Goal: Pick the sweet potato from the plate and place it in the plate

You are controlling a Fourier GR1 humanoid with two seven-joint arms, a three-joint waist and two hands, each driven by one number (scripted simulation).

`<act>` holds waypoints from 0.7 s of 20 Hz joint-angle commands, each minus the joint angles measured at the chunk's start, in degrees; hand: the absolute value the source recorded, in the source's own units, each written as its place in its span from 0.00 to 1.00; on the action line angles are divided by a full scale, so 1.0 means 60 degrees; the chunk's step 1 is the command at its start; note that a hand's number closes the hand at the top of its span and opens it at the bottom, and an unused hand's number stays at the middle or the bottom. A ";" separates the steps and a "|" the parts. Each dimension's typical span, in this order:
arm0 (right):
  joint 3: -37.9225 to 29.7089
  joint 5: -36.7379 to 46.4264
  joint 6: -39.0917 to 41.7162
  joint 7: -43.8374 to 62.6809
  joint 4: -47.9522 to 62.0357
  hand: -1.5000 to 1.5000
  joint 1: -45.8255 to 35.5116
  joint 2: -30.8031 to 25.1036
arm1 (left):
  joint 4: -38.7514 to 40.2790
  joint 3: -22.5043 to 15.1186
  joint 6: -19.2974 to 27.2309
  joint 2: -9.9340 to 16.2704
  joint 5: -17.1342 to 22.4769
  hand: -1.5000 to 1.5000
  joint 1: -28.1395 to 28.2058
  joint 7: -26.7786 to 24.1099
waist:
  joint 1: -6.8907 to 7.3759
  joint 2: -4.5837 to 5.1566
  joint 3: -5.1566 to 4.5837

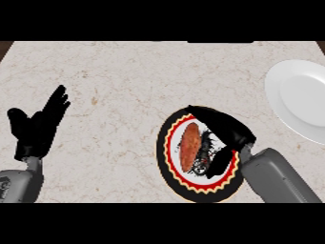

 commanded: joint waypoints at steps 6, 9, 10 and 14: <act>-0.0488 0.1475 0.0303 -0.0009 0.0491 0.00 0.0082 0.1052 | 0.0382 0.0392 -0.0183 -0.0446 -0.0626 0.50 -0.0112 -0.0175 | -0.0021 -0.0001 -0.0001; -0.0301 0.1994 0.0210 -0.0081 0.1069 0.00 -0.0251 0.1360 | -0.0062 0.0625 -0.0521 -0.0170 -0.0324 0.50 -0.0219 0.0478 | -0.0003 -0.0002 0.0000; -0.0403 0.2165 -0.0188 -0.1258 0.2201 0.00 -0.0268 0.1104 | -0.0556 0.0329 -0.0271 -0.0461 -0.0551 0.50 0.0303 0.0254 | 0.0037 0.0005 0.0002; -0.0386 0.2141 0.0815 -0.0874 0.2078 1.00 -0.0832 0.1404 | 0.0188 0.0281 -0.0170 -0.0789 -0.0721 0.50 -0.0321 0.0268 | 0.0012 0.0008 0.0001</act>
